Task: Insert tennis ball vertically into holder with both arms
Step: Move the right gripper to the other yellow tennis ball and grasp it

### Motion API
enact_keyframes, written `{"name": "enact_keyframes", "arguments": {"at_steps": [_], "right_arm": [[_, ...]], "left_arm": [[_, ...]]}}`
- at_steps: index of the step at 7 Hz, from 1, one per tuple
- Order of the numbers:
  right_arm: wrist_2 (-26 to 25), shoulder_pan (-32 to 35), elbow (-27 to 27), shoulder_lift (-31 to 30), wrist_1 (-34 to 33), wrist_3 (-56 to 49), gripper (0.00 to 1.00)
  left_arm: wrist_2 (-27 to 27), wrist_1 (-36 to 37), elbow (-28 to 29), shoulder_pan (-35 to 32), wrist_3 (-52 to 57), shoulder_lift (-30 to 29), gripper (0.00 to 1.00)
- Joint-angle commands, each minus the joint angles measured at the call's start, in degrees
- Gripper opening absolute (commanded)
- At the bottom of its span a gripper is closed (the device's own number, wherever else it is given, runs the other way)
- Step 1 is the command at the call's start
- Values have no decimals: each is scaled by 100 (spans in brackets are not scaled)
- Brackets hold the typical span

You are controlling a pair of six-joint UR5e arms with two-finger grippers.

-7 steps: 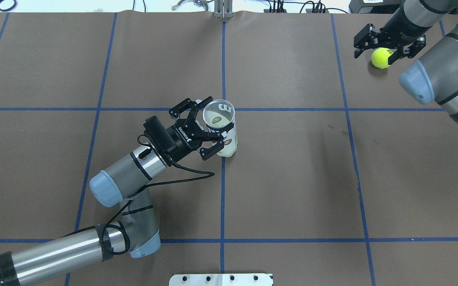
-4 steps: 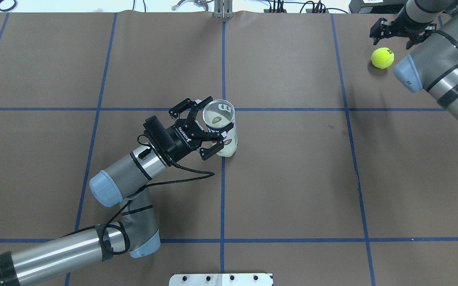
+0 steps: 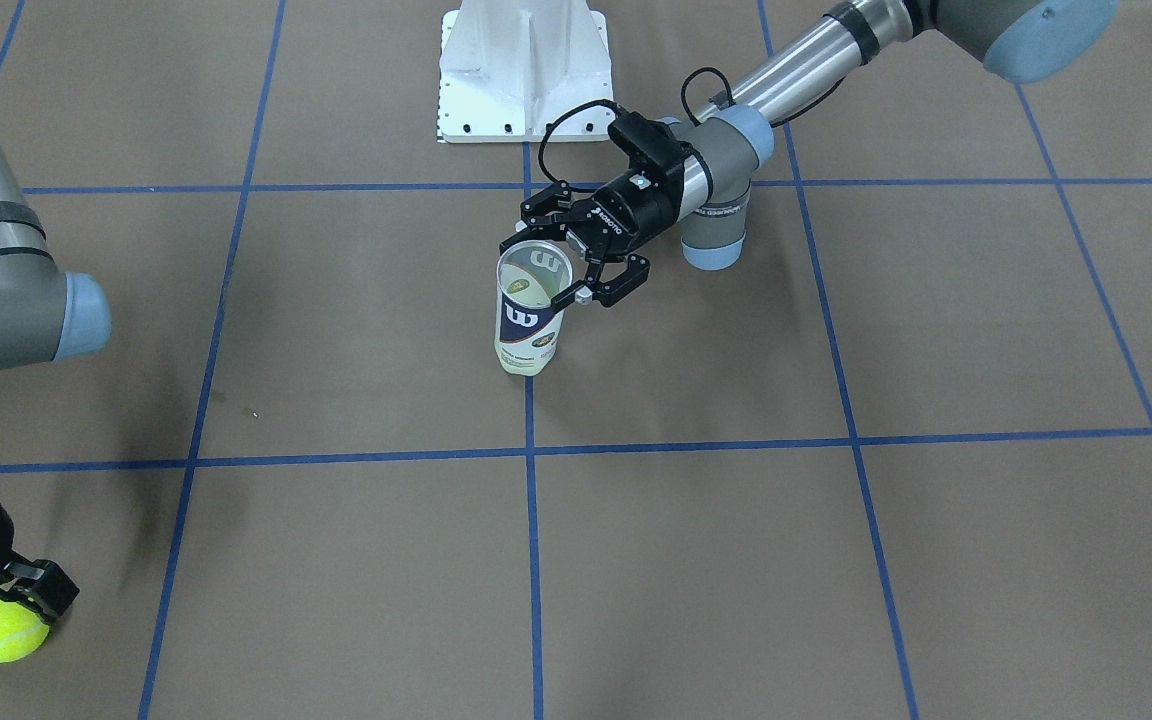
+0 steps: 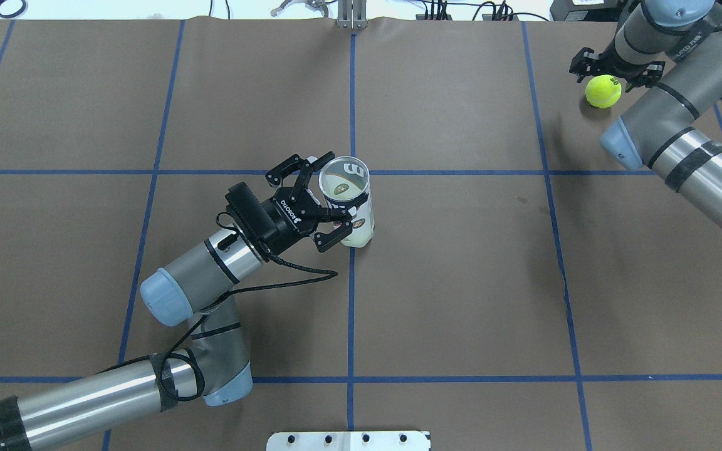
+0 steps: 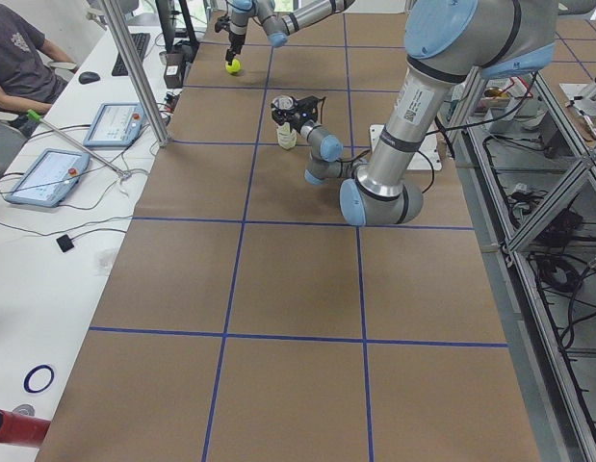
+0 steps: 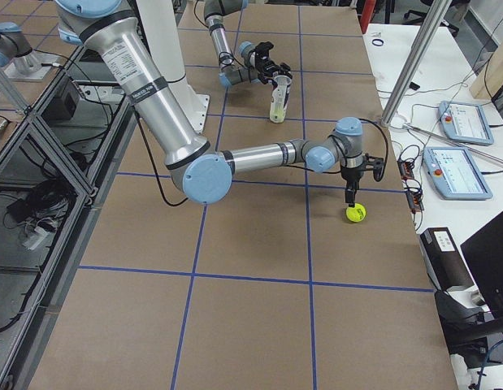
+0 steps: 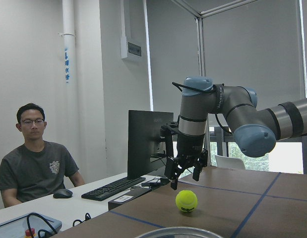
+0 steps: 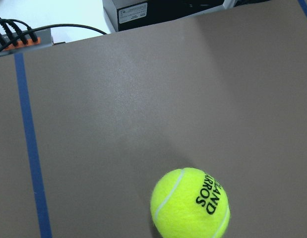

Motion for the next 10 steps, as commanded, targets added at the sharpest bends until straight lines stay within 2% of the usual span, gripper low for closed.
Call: {"name": "enact_keyframes", "arguments": {"at_steps": [1,2,3,4,5,6,8,9,10], "right_arm": [[-201,-92,-374,-3,310,-11,99],[-263,-101,-429,-3,347,-11,98],[-324,-101,-455,5,347,-2,91],[-386,-101,-455,14,356,15,65],[-395,-101,-490,14,347,15,27],[-395,-101,-517,14,356,24,3],[-386,-84,-456,32,347,42,0],[-308,21,-194,84,278,42,0],[-55,91,165,84,-89,42,0]], "left_arm": [[0,-2,0,-1,1,0,88],[0,-2,0,-1,1,0,88],[0,-2,0,-1,1,0,88],[-9,-2,-17,-1,-8,78,88],[-9,-2,-35,-1,-8,97,88],[-9,-2,-35,-1,-8,97,88],[-9,-2,-44,-1,-8,97,88],[-9,-2,-44,-1,1,97,88],[-9,-2,-44,-1,-8,88,88]]}}
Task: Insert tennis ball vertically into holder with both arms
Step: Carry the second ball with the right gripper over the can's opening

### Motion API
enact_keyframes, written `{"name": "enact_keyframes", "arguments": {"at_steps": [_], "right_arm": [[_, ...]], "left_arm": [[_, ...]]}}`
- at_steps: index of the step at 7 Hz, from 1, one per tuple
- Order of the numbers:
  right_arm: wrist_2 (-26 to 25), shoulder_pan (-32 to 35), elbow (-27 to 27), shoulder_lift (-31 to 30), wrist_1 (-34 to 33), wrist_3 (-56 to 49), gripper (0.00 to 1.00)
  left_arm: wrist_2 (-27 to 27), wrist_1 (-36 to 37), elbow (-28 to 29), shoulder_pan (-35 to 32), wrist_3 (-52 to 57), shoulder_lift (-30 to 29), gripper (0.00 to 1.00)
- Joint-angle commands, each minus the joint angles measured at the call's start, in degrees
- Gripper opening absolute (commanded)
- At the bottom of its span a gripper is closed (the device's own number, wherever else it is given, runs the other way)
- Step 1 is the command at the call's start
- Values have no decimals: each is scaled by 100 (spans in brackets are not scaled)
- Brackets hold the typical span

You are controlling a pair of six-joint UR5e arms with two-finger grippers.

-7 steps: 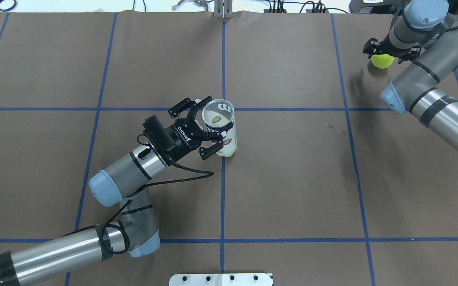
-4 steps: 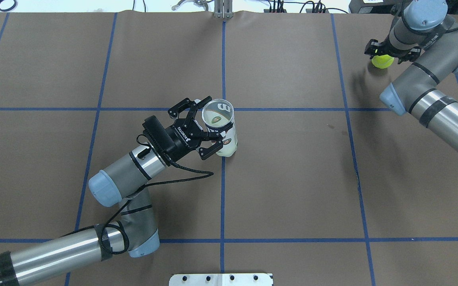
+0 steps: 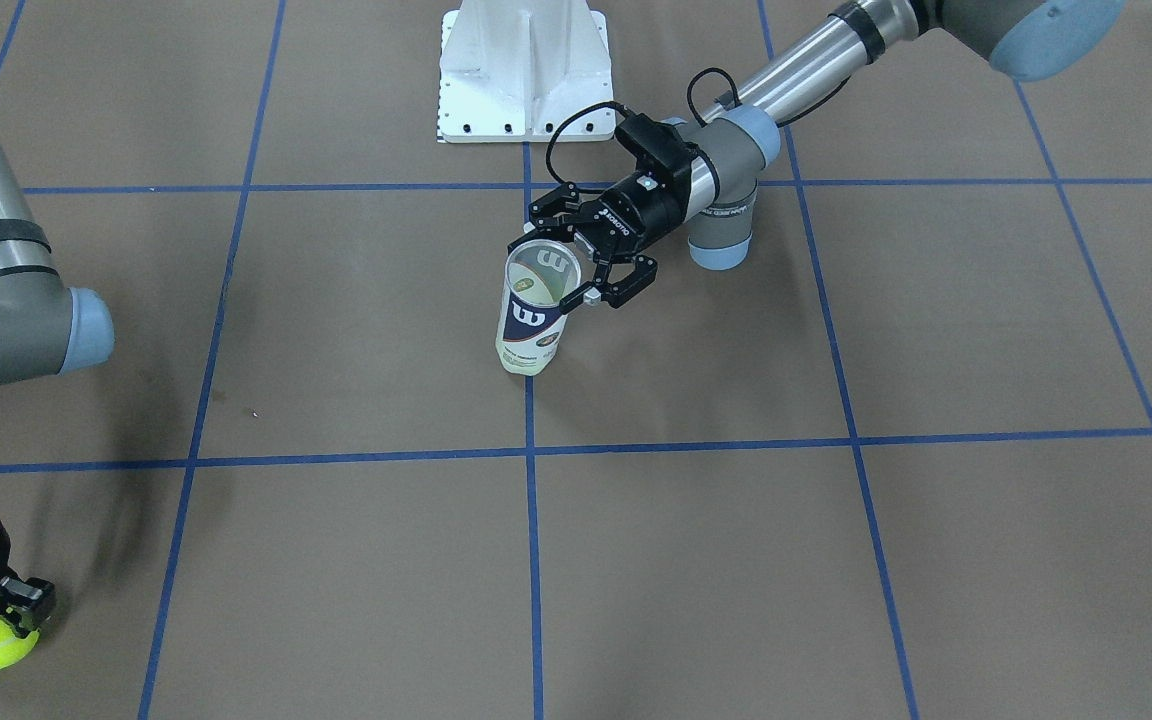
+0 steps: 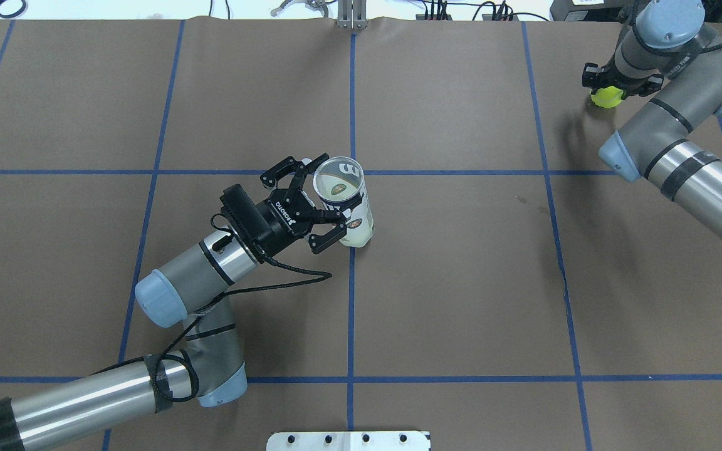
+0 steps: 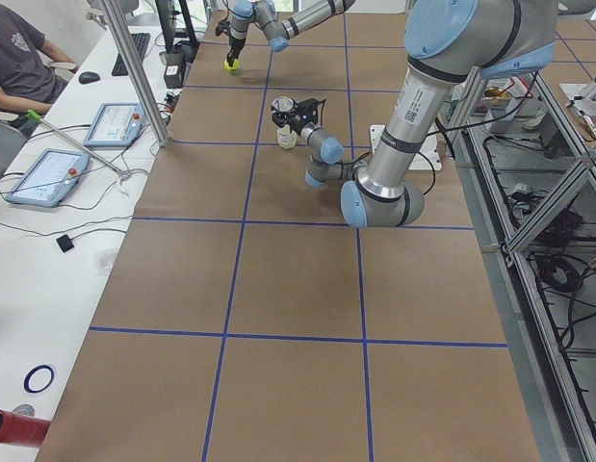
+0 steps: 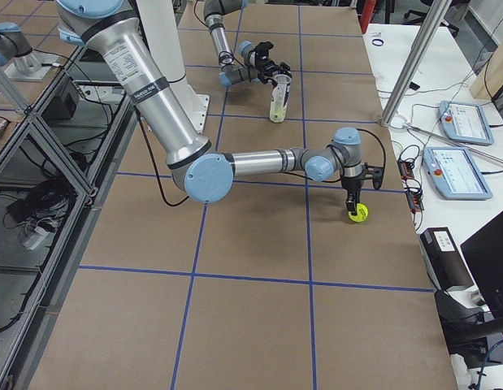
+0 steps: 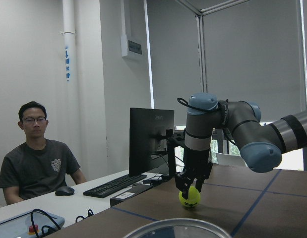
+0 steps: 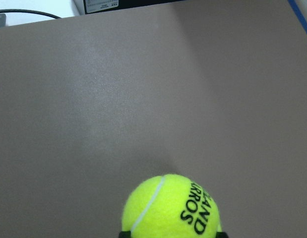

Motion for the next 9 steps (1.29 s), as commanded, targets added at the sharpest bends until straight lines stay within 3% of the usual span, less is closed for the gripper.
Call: {"name": "enact_keyframes", "arguments": {"at_steps": [1,3,5,7,9], "right_arm": [[538,142,911,-16,-780,2,0],[1258,20,2656,-86,-2359,665,0],[1604,-505,3988,-104,-3103,1641,0],[1683,-937,4580,-52,-3140,2425,0],[1683,-1237,4617,246,-3123,2988,0]], "left_arm": [[0,0,-1,0,-4,-8,88],[17,9,-1,9,-4,-60,88],[18,26,-80,9,-4,-60,88],[18,53,-71,18,-4,-69,88],[18,70,-71,18,-4,-78,88]]}}
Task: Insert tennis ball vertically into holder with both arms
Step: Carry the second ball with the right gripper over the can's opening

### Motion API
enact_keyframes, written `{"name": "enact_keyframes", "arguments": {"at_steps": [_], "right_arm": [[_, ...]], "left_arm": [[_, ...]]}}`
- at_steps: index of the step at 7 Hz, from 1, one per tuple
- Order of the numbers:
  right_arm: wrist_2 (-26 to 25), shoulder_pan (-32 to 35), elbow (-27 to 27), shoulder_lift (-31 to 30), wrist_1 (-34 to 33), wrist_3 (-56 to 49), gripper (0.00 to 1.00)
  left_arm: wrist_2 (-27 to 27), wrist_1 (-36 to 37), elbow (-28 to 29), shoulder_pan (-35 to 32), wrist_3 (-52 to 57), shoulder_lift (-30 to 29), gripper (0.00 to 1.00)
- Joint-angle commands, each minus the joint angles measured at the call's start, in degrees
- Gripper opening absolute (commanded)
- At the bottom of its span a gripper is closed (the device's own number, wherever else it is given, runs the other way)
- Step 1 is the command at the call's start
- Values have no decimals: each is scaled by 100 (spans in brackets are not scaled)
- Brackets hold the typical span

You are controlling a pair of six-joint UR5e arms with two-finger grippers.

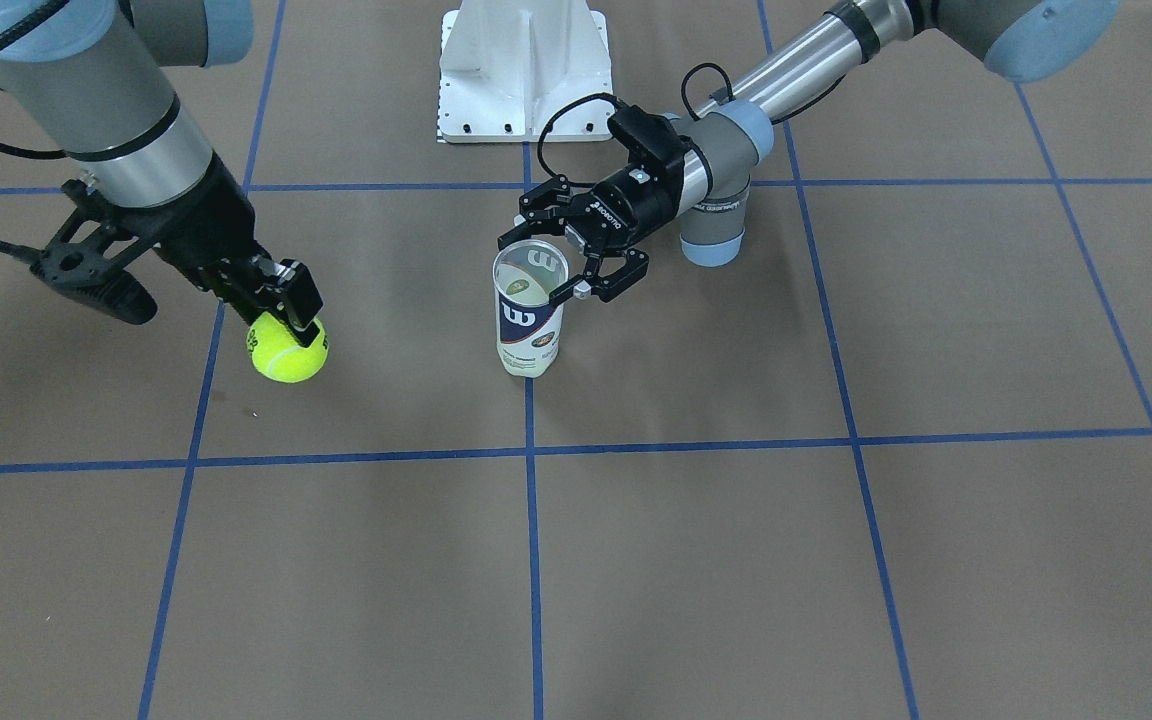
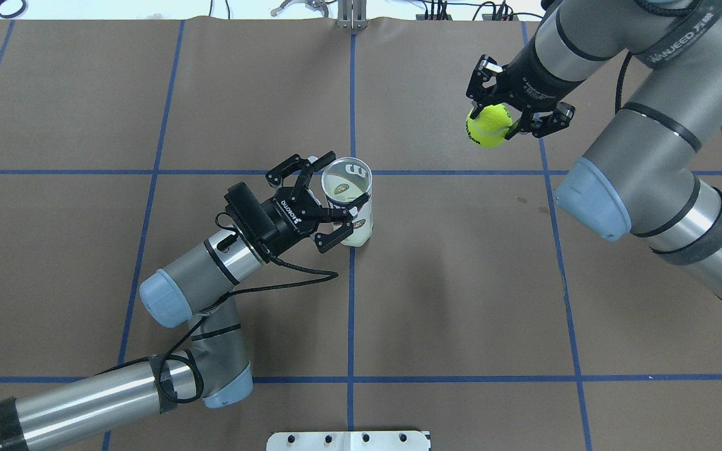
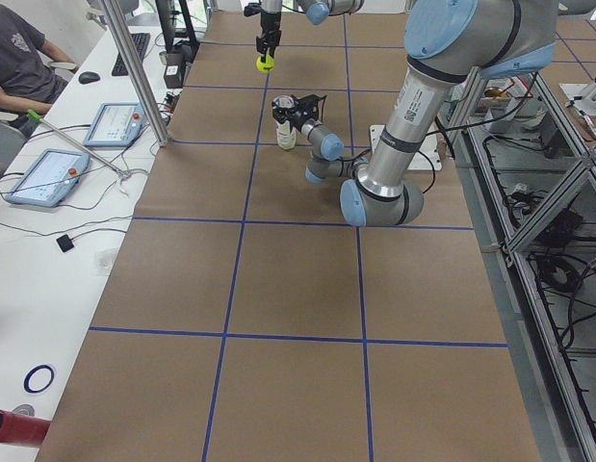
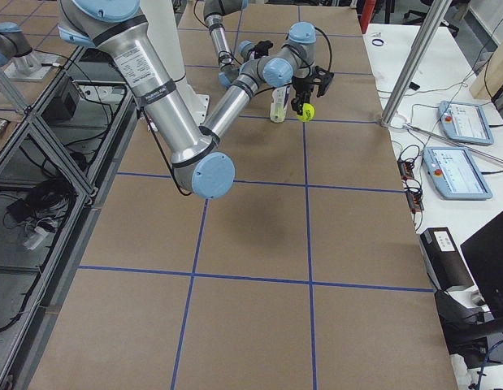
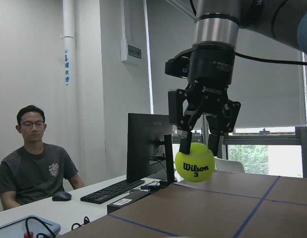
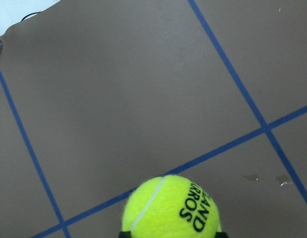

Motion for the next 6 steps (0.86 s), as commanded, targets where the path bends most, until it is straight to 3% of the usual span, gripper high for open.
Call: {"name": "enact_keyframes", "arguments": {"at_steps": [1,6], "right_arm": [[13,-351,97,376,-1,586,0],[-13,-958,63,1098,8,1248,0]], "left_arm": [[0,11,1,0,0,-6,88],[0,20,1,0,0,11,88]]}}
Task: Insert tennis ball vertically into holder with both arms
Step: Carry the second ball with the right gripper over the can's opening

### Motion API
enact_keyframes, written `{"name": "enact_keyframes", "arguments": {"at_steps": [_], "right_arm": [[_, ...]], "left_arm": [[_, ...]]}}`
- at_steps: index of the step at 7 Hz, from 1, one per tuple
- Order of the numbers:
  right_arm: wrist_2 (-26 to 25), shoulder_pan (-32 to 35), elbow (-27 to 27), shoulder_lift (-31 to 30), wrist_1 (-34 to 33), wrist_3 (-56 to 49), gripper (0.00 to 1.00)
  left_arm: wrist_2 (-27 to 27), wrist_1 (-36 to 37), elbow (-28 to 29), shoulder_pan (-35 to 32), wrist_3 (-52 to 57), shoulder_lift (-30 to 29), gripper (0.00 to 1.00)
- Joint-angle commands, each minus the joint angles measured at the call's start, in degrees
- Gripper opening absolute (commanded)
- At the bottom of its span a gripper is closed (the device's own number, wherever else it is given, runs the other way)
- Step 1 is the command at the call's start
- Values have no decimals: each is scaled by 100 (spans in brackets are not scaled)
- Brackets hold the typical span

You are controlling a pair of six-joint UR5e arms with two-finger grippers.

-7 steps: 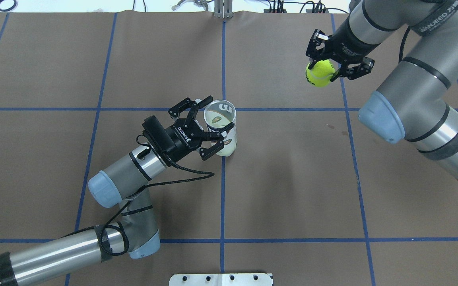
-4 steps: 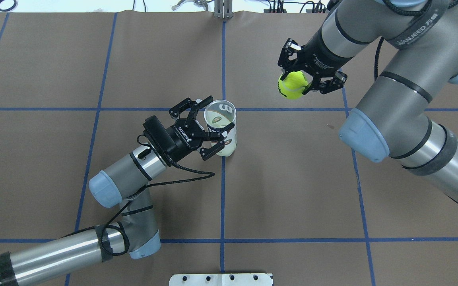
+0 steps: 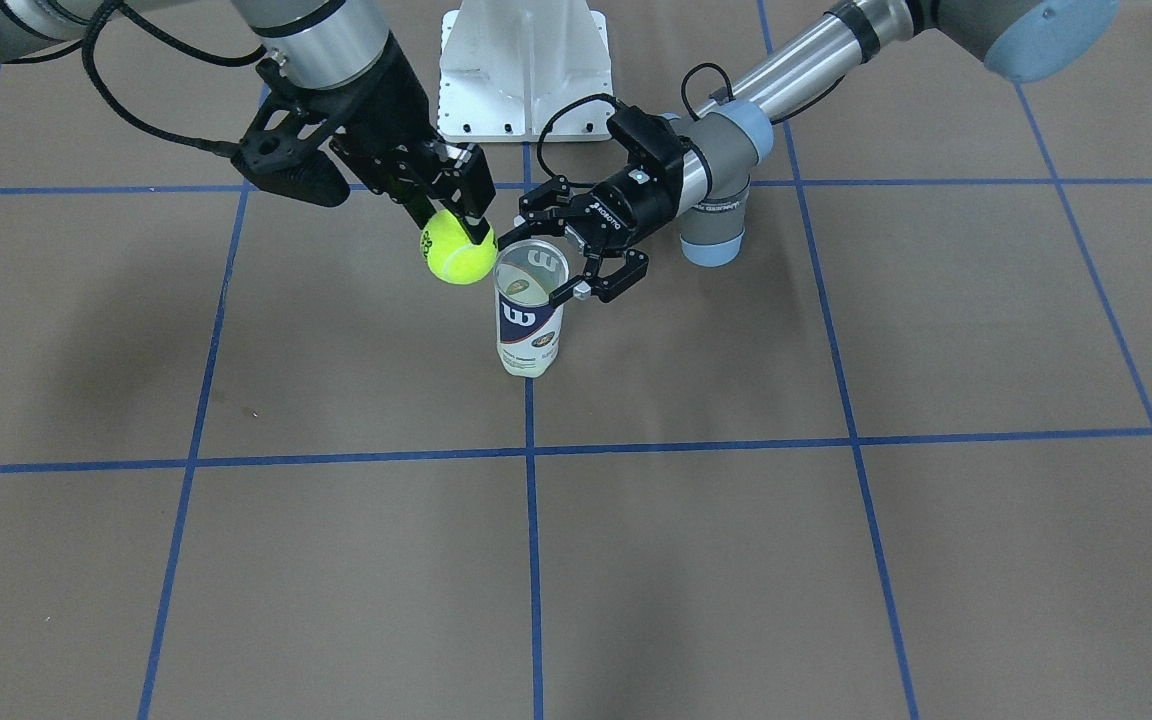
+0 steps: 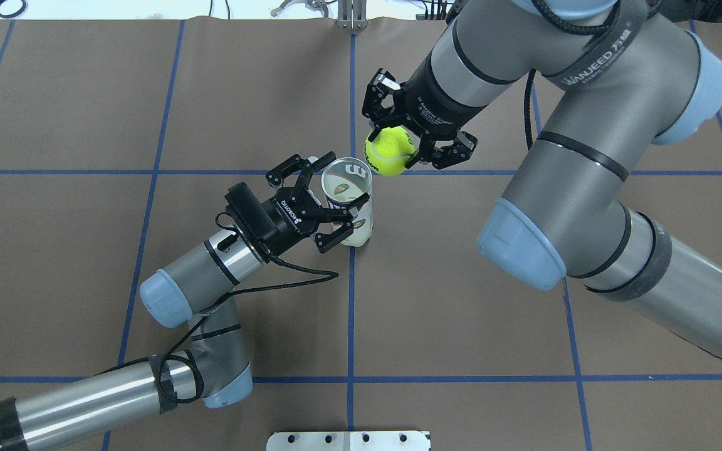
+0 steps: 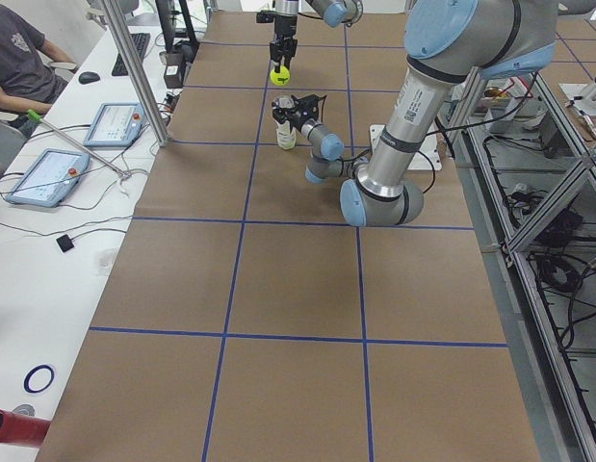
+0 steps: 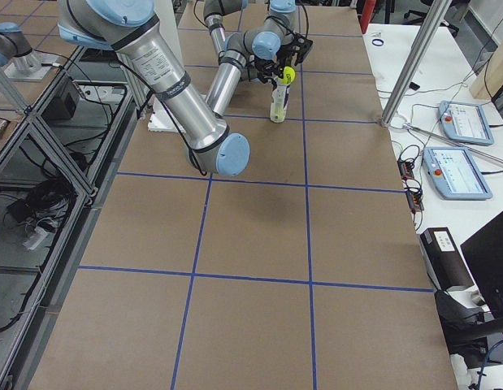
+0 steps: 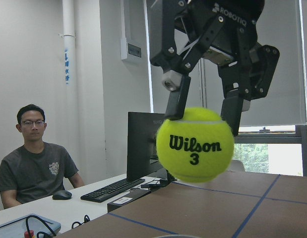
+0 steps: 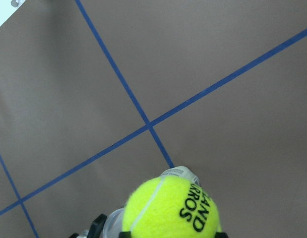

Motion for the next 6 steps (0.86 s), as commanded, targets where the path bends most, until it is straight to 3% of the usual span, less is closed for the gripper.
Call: {"name": "enact_keyframes", "arguments": {"at_steps": [1,2,6], "right_arm": [[-91,-314,-104,183,16,183,0],[-396,-524,-183,245,24,184,0],[-461,-517,-473,368,164,113,0]], "left_arm": [[0,-6,-6,0,0,15,88],[0,3,-6,0,0,6,88],[0,-6,-6,0,0,59,88]]}}
